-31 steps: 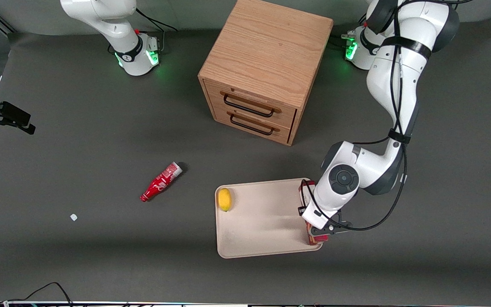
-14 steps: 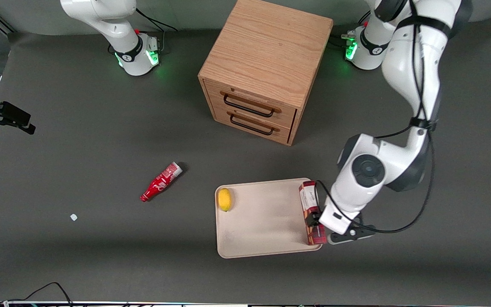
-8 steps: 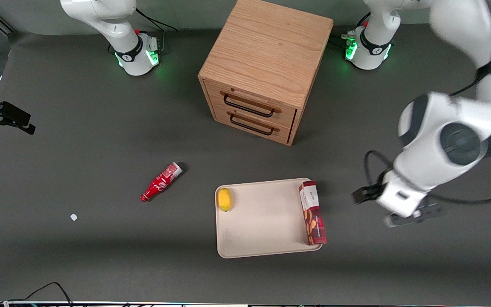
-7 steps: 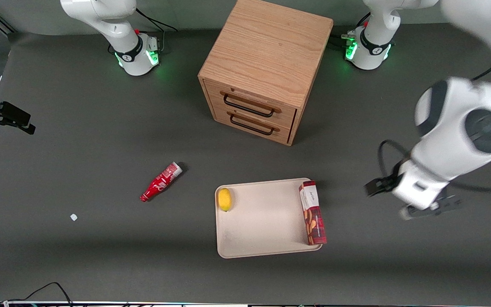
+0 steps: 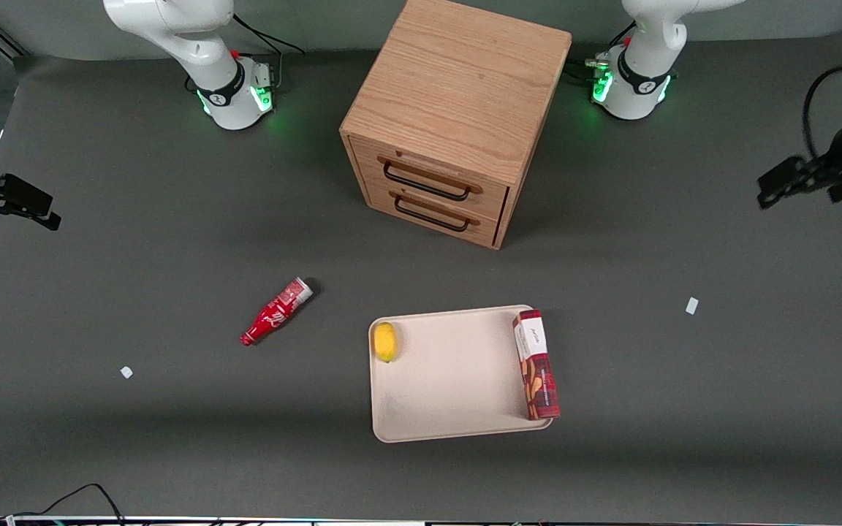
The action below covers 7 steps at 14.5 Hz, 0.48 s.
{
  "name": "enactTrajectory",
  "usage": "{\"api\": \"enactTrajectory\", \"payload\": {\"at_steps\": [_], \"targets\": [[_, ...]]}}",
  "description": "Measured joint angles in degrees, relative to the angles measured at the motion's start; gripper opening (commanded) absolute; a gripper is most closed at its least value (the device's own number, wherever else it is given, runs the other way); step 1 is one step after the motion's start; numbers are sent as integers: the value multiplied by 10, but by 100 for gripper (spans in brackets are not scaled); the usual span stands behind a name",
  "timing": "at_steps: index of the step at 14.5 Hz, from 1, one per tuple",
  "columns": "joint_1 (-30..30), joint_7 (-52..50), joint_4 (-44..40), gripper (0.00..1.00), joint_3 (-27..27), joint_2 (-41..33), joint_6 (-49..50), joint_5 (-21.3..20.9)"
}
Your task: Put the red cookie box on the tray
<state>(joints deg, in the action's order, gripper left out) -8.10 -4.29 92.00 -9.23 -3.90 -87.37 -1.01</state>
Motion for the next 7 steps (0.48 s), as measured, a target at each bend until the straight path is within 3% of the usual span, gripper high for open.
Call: {"api": "enactTrajectory", "payload": {"at_steps": [7], "targets": [[-13, 31, 14, 100, 3, -50, 25, 6]]}}
